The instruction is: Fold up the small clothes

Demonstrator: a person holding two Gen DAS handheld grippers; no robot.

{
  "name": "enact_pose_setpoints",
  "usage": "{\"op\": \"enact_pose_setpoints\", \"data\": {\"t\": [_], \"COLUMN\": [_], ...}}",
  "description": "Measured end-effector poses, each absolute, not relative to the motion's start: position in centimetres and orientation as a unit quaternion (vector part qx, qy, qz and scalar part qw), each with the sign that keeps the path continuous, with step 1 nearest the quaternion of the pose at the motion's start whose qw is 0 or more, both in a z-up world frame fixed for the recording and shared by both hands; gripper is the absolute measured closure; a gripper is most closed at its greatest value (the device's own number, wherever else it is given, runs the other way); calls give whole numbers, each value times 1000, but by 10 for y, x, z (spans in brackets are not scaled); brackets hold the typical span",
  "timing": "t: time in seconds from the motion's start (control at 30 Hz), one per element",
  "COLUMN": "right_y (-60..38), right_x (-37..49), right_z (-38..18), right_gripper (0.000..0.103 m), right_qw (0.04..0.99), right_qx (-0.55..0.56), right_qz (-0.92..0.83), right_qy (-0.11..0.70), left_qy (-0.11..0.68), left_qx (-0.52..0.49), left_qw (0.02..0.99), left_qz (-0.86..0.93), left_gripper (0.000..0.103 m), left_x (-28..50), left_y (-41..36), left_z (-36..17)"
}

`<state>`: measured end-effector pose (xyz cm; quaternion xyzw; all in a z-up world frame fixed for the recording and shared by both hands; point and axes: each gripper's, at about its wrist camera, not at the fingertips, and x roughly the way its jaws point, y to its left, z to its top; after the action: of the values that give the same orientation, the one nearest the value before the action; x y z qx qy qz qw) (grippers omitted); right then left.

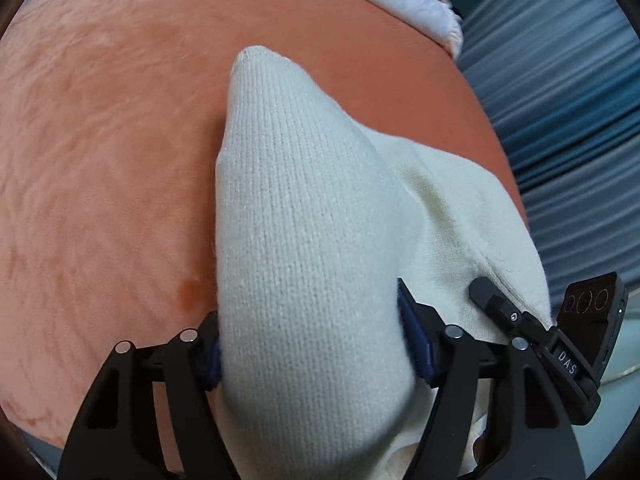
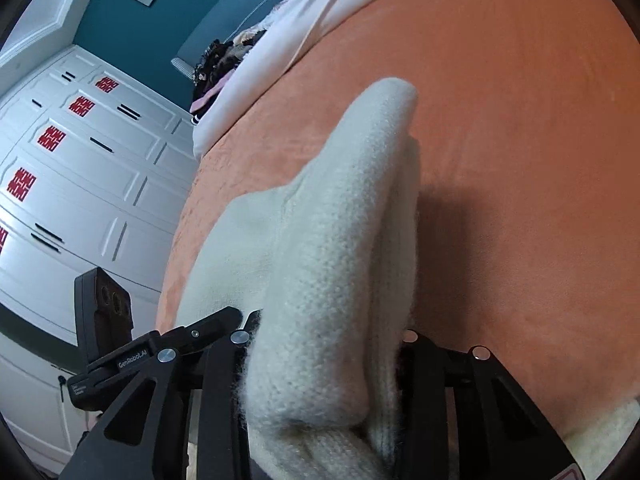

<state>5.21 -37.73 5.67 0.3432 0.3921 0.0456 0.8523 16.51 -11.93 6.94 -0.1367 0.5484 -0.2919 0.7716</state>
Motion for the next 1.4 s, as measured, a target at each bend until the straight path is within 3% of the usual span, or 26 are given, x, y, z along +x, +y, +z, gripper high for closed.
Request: {"op": "enact_pose_setpoints", "data": {"t": [0.27, 0.53, 0.73, 0.8, 0.9, 0.97, 1.03, 1.1, 1.17, 1.27, 1.4], "right_y": [-379, -326, -281, -272, -259, -251, -252, -266, -276, -286, -284], "right_x": [-47, -74, -32, -6, 27, 53, 61, 33, 15, 15, 43], "right_z": [164, 300, 315, 287, 206, 130, 81, 62, 58, 53, 27], "right_gripper": [70, 69, 67, 63, 45, 43, 46, 45, 39, 38, 38], "right_qw": [907, 959, 955, 948, 941, 937, 903, 892, 890, 882, 854], "right_qx": [324, 247, 245, 254, 241, 177, 187, 250, 262, 276, 319], "right_qz": [14, 75, 134, 138, 102, 32, -6, 9, -1, 0, 23], "right_qy": [268, 115, 101, 133, 212, 301, 388, 377, 374, 382, 411], "left_qy": [456, 273, 243, 272, 345, 417, 461, 463, 459, 457, 475], "left_qx": [-139, -123, -96, -91, -99, -104, -148, -199, -223, -236, -220], "left_qw": [779, 842, 883, 886, 879, 875, 853, 843, 842, 840, 834], "left_qz": [-408, -450, -390, -364, -313, -224, -195, -190, -177, -174, -173], "left_gripper": [37, 36, 35, 30, 22, 26, 31, 28, 23, 20, 23], "left_x": [105, 69, 91, 107, 155, 174, 169, 151, 139, 135, 150], "left_y": [-130, -57, -3, 20, 33, 52, 76, 97, 105, 97, 84], "left_z": [171, 323, 353, 328, 237, 159, 105, 82, 69, 59, 36]}}
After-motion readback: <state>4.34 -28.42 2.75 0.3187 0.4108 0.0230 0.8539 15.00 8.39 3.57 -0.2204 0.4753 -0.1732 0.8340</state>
